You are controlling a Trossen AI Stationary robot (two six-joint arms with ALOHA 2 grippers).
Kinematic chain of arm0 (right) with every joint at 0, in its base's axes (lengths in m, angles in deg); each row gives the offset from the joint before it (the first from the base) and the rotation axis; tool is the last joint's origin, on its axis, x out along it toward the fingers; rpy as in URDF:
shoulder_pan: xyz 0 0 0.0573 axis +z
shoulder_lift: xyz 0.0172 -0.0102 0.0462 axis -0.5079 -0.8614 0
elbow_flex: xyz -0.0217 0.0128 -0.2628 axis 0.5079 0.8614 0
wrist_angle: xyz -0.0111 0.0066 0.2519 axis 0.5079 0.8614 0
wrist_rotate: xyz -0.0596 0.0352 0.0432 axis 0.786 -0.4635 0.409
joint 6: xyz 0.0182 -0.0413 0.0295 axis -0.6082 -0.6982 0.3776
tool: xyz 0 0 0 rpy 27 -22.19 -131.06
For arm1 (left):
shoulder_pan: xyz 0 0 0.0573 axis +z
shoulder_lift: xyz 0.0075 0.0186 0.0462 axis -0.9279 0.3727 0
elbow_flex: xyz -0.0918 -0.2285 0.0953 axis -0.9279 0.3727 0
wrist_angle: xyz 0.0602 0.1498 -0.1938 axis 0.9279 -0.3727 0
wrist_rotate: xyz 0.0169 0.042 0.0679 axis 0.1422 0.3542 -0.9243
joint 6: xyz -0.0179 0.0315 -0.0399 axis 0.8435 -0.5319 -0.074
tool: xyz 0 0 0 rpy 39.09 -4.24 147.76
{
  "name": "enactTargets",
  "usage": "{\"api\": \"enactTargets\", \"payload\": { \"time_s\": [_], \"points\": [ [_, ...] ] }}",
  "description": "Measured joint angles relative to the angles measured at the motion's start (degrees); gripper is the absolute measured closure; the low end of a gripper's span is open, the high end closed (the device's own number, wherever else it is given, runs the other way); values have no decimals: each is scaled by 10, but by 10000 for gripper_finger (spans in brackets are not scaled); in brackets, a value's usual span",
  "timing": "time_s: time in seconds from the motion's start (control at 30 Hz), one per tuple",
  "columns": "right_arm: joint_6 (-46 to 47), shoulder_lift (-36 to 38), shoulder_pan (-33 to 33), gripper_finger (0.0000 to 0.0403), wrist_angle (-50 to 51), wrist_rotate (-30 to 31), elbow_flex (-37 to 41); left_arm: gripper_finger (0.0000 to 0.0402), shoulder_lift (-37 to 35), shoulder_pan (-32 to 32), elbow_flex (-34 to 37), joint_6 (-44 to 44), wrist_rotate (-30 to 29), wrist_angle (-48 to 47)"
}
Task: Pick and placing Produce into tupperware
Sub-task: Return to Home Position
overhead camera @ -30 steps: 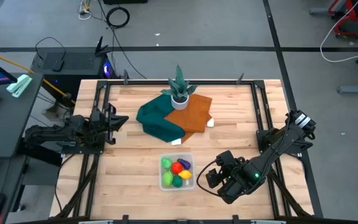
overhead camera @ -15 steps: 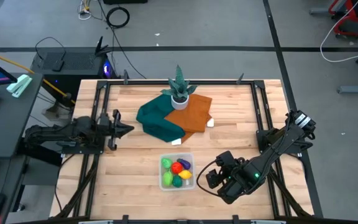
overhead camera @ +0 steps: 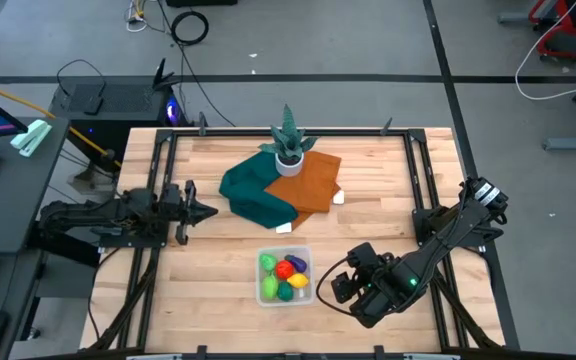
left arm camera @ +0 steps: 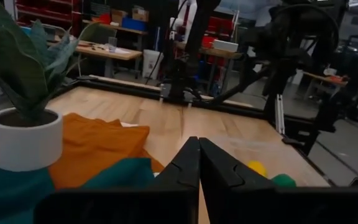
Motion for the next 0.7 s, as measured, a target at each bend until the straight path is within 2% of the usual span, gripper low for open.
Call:
{"api": "enactTargets", "payload": {
  "time_s": [0.13, 0.23, 0.3, 0.4, 0.47, 0.5, 0.6, 0.7],
  "points": [
    [-26, 0, 0, 109, -3, 14, 0, 396, 0, 0, 0, 16, 1, -5],
    [-52, 0, 0, 154, -6, 16, 0, 388, 0, 0, 0, 41, 2, -5],
    [-73, 0, 0, 203, -10, 21, 0, 375, 0, 0, 0, 70, 2, -6],
    [-109, 0, -3, 306, -21, 35, 0, 357, 0, 0, 0, 119, 2, -6],
    [-147, 0, -10, 373, -31, 42, 0, 349, 0, 0, 0, 121, 2, -1],
    [-170, 0, -16, 386, -41, 44, 0, 346, 0, 0, 1, 117, 2, 4],
    [-271, 0, -44, 391, -111, 41, 7, 340, 0, 0, 1, 115, 2, 11],
    [-408, 4, -88, 400, -237, 4, 37, 338, 0, 0, 1, 113, 2, 20]
  ]
}}
